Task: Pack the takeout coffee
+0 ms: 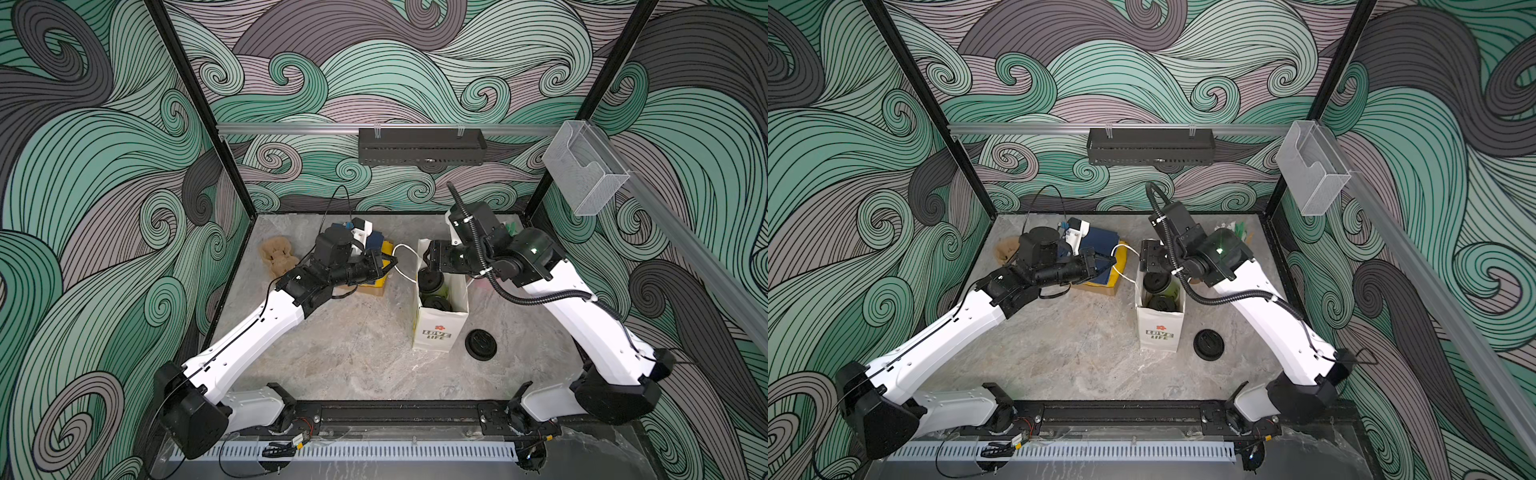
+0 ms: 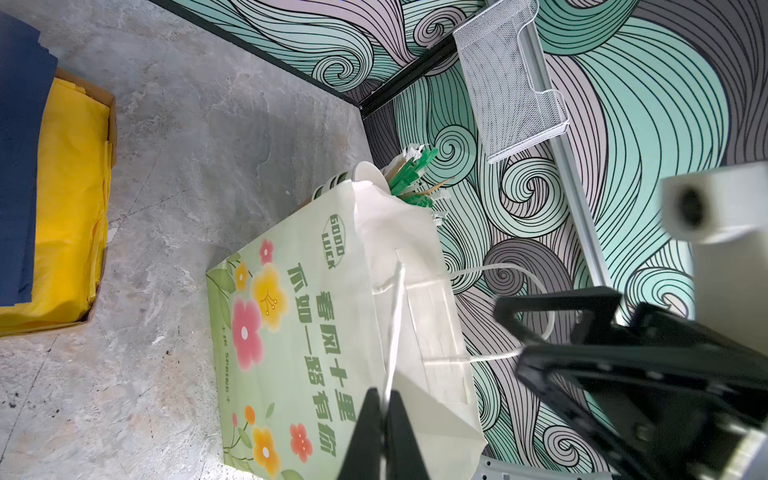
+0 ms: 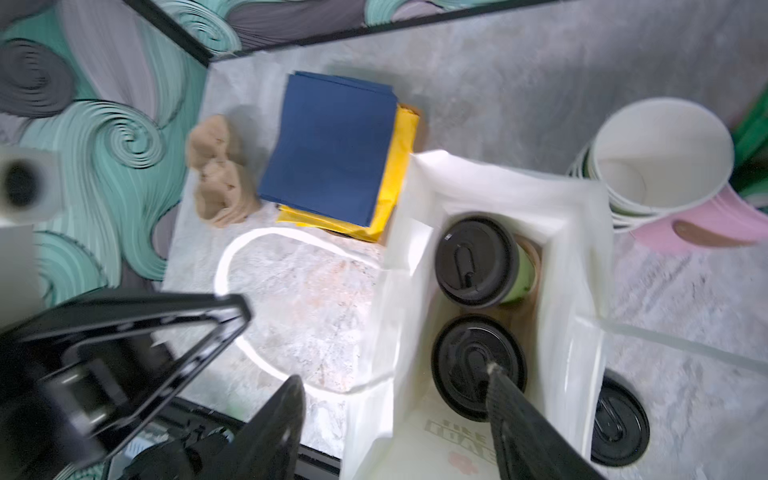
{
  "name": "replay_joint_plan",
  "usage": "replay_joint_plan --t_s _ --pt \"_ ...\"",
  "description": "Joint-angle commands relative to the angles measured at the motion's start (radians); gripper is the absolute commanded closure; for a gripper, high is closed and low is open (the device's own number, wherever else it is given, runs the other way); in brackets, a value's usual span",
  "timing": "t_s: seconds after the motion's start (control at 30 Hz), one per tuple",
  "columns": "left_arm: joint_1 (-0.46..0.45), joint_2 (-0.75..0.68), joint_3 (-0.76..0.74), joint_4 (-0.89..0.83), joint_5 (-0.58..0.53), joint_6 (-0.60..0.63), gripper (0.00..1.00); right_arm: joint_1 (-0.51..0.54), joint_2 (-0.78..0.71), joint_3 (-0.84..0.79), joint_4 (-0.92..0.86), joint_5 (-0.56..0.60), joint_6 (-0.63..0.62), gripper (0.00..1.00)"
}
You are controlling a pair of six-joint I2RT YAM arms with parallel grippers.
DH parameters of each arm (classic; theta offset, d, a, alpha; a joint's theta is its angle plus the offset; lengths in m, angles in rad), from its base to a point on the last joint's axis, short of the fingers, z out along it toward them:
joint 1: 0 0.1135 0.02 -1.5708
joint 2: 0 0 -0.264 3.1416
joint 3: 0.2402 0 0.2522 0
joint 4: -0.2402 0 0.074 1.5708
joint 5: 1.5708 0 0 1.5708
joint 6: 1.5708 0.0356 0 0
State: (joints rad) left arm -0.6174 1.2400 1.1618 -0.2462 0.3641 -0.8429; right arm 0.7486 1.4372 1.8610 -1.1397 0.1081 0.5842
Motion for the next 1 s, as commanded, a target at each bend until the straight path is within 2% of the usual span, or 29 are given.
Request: replay_joint_plan --t_s 0.0,0.1,0.2,0.27,0.33,0.43,0.67,0.73,0.97 --pt "0.007 0.003 0.032 0.014 0.012 0.018 0.79 0.009 -0.059 0.083 0.022 -0.028 -0.137 0.31" --pt "0.007 0.005 0.068 0.005 0.024 0.045 0.64 -0.02 -0.078 0.181 -0.096 0.103 -0.154 0.34" --pt "0.007 0.003 0.126 -0.067 0.0 0.098 0.5 -0.111 -0.091 0.235 -0.247 0.248 -0.107 0.37" --pt "0.008 -0.003 0.152 -0.114 -0.037 0.124 0.42 -0.231 -0.118 0.199 -0.304 0.255 -0.058 0.44" --pt "0.008 -0.009 0.168 -0.15 -0.077 0.141 0.36 -0.378 -0.149 0.117 -0.306 0.194 -0.041 0.48" --pt "0.008 -0.006 0.194 -0.203 -0.124 0.159 0.34 -0.522 -0.14 0.022 -0.279 0.137 -0.088 0.5" --pt "0.01 0.012 0.222 -0.241 -0.151 0.181 0.34 -0.751 -0.041 -0.118 -0.071 0.013 -0.208 0.52" --pt "0.009 0.009 0.219 -0.242 -0.161 0.182 0.34 -0.782 0.005 -0.122 -0.034 -0.02 -0.233 0.53" --pt "0.013 0.0 0.213 -0.227 -0.189 0.188 0.34 -0.783 0.144 -0.064 -0.015 -0.072 -0.303 0.54"
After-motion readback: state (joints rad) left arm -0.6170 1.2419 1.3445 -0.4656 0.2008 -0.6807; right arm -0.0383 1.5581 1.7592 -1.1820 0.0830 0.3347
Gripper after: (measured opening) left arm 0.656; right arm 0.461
